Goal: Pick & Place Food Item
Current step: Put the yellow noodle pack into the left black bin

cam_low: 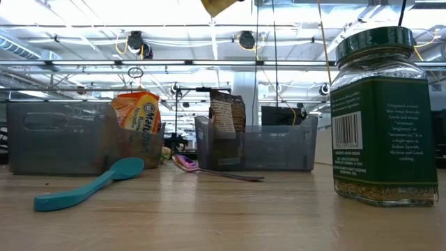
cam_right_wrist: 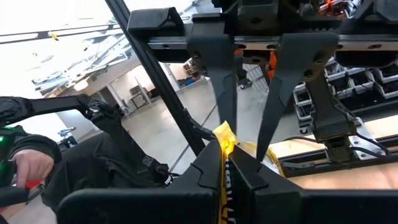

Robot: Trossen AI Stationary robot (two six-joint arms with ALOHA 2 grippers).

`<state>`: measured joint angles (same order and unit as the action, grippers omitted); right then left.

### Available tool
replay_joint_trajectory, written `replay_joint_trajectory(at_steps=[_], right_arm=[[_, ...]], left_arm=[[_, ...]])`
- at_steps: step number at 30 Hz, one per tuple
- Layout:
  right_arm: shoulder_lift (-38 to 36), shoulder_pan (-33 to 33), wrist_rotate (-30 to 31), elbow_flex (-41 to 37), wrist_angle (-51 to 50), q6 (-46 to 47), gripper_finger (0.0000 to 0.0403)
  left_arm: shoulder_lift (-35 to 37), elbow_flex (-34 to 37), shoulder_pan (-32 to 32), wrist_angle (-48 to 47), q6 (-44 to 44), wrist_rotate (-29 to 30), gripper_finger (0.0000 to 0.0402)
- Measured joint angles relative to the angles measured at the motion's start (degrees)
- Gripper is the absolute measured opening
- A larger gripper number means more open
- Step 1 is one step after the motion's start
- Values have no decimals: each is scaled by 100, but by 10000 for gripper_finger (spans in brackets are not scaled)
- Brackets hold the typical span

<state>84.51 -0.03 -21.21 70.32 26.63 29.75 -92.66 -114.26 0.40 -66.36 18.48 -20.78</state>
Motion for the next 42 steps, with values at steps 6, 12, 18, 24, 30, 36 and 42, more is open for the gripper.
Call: replay_joint_trajectory(at_steps=[6,12,18,24,30,36,42], right_arm=[[0,0,2,0,-6,0,0],[7,0,2,0,-16,-2,0],[11,-9,0,0,12,-46,27],[-2,-4,7,2,237,-43,111],[0,101,8,2,200,198,177],[0,120,9,2,20,248,199],[0,109,-1,2,-311,257,199]], left_arm=[[0,0,0,-1,-99,-13,8],[-1,0,0,-126,-184,-13,4],[-2,0,0,-394,-188,-13,3],[-4,4,5,-722,-206,-14,2],[-4,4,57,-1213,-250,-15,2],[-4,4,164,-2315,-467,-8,1],[67,7,195,-2359,-839,7,1]])
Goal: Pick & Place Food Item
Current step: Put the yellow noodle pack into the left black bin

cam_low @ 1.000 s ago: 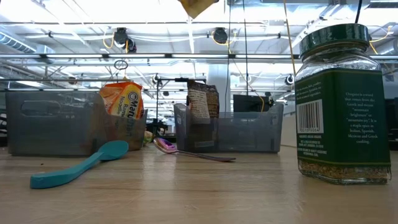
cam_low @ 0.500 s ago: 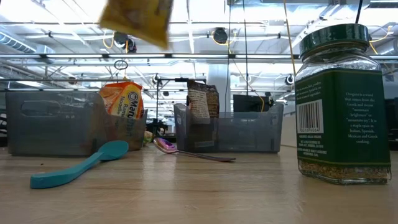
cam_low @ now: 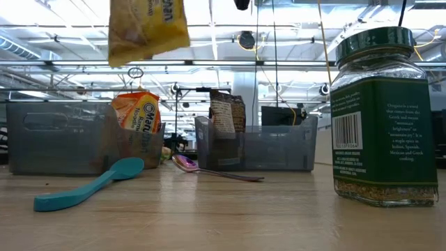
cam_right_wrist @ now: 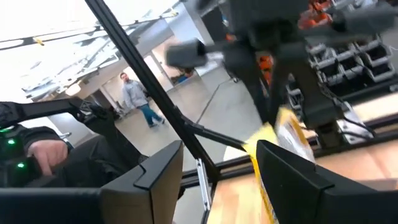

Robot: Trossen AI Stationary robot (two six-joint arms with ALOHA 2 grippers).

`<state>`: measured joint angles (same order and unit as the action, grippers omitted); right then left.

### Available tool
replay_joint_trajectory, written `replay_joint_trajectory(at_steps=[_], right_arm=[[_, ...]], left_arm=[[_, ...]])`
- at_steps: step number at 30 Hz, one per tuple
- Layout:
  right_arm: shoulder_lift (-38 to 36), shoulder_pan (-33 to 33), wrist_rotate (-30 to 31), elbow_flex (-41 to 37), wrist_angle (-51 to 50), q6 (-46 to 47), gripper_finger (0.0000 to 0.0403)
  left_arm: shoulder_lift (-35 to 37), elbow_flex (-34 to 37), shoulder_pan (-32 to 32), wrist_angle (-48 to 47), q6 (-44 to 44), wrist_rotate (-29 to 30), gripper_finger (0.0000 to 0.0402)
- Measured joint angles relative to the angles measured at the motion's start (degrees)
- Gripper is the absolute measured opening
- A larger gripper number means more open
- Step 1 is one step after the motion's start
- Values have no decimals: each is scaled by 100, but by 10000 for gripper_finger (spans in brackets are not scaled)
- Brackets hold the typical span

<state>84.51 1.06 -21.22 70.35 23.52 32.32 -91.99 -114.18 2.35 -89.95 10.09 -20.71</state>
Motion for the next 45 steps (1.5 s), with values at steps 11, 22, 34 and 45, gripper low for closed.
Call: replay_joint_trajectory(at_steps=[11,22,34,45], right_arm=[[0,-81,9,0,-158,1,198],[0,-79,44,0,-244,-32,198],[2,-68,19,-2,-242,-45,196],[-28,-76,-4,-2,-382,-1,193]], left_arm=[[7,21,26,315,-209,868,0],[14,21,-128,1477,-225,886,0],[-27,562,-524,2569,150,925,0],[270,1373,-626,2987,489,958,0]])
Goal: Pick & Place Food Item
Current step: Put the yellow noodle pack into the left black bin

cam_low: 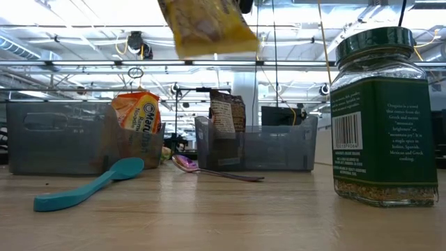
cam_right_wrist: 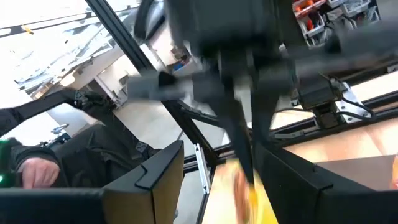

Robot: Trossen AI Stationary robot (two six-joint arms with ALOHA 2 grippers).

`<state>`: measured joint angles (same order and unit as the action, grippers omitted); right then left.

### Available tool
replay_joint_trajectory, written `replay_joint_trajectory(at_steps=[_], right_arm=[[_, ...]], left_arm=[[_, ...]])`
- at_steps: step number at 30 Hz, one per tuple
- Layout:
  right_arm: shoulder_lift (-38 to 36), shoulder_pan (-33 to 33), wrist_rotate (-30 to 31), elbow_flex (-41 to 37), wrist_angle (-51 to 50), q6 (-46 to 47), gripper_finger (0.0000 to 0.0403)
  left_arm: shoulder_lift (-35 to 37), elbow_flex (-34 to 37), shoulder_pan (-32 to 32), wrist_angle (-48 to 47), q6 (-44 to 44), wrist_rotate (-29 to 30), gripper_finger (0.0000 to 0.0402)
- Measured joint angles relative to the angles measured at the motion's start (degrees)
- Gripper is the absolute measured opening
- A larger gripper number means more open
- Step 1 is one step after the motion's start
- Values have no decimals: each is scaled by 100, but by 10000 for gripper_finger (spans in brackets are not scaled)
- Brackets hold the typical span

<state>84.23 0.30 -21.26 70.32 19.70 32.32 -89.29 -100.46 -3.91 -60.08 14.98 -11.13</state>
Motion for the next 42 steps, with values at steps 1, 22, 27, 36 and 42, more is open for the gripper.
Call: replay_joint_trajectory(at_steps=[1,22,27,36,42], right_arm=[[-29,0,0,-4,-75,-2,192],[-127,63,36,-10,-207,-43,192],[-127,82,77,-9,-247,-89,192],[-9,-189,168,-1,-336,-846,192],[160,-186,170,0,-261,-814,192]], left_arm=[[159,71,13,79,71,112,0],[3099,2814,132,61,1428,202,0],[2972,2826,216,-329,1265,-241,0],[2403,2623,222,639,1074,-1197,0],[1792,1985,224,800,712,-1554,0]])
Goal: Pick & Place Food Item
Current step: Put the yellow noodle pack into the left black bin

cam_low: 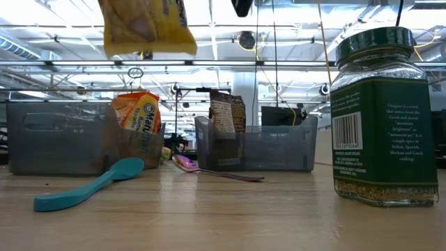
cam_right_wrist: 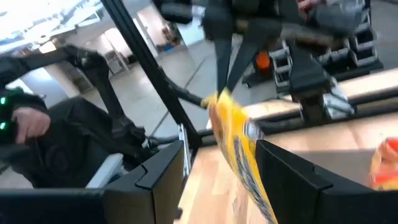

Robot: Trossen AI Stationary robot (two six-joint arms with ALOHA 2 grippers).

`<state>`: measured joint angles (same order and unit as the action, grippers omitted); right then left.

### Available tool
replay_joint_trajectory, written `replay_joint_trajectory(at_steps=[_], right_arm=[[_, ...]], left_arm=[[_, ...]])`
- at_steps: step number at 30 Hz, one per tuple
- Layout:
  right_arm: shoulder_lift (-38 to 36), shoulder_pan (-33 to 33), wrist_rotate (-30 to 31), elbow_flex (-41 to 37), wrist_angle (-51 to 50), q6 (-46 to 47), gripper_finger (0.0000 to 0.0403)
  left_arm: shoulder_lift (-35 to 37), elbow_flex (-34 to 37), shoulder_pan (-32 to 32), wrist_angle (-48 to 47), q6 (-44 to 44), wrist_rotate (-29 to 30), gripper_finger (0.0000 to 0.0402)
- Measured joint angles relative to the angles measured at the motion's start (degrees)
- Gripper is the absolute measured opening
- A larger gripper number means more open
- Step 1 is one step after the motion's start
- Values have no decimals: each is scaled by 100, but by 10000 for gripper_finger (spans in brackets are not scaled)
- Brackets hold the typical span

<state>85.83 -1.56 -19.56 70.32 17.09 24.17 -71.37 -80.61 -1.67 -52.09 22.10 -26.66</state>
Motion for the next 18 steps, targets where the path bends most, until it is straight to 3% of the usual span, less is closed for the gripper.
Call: replay_joint_trajectory(at_steps=[8,18], right_arm=[[45,0,286,1,179,-115,192],[47,-44,279,0,28,-132,192]], left_arm=[[-877,-756,0,-136,-463,-438,0],[-1130,-1193,152,-40,-588,-458,0]])
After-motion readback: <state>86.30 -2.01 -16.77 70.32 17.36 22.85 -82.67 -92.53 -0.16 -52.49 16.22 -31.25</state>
